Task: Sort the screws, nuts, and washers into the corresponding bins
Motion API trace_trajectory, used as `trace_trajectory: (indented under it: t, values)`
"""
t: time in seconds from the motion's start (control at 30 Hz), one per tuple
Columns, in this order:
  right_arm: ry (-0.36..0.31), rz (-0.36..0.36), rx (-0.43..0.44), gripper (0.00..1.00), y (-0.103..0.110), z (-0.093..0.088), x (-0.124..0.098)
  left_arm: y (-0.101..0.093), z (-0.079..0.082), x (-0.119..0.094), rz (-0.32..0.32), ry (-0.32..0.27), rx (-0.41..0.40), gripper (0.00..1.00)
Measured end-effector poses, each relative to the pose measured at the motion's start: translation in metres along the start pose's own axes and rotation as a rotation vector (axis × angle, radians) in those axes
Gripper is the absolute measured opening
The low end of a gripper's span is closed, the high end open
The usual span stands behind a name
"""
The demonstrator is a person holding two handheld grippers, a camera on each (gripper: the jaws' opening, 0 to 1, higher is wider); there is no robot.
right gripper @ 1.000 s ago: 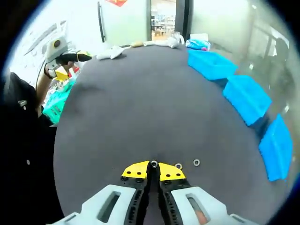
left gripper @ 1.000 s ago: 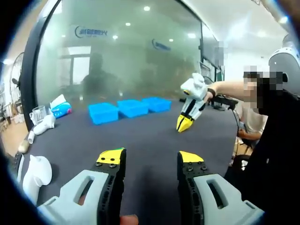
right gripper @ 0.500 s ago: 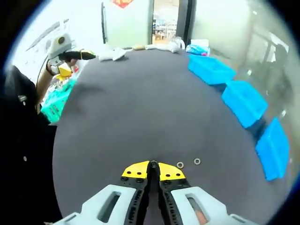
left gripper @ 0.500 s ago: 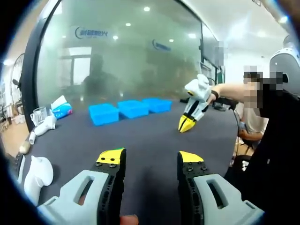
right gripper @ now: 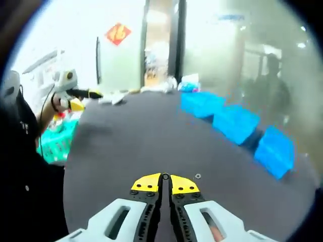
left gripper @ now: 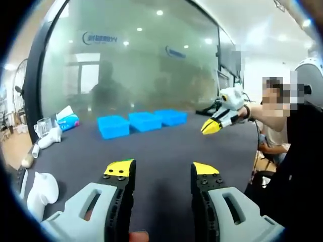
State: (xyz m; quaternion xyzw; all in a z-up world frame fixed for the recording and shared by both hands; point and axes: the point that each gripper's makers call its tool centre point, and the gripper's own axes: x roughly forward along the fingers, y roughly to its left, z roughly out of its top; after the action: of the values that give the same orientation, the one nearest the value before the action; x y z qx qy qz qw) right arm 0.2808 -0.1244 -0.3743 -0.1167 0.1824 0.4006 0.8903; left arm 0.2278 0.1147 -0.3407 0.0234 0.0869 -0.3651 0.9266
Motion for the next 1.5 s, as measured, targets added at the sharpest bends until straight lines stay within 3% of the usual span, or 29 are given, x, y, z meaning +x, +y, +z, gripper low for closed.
trace_trajectory:
  t: [0.2, 0.47, 0.67, 1.03, 1.5]
  values:
    - [-0.157, -0.104, 0.057, 0.03, -0.015, 0.016, -0.025, -0.001, 0.004, 0.0, 0.002, -0.006, 0.006, 0.42]
    - [-0.255, -0.179, 0.072, 0.03, -0.018, 0.029, -0.049, 0.002, 0.008, 0.0, 0.021, -0.018, -0.003, 0.42]
    - [-0.289, -0.201, 0.067, 0.03, -0.024, 0.044, -0.051, 0.003, 0.01, -0.001, 0.027, -0.024, -0.003, 0.42]
    - [-0.318, -0.213, 0.077, 0.03, -0.066, 0.082, -0.018, 0.006, 0.011, -0.003, 0.039, -0.034, -0.007, 0.42]
    - [-0.258, -0.266, 0.085, 0.03, -0.147, 0.115, 0.065, 0.012, 0.009, -0.002, 0.052, -0.039, -0.024, 0.42]
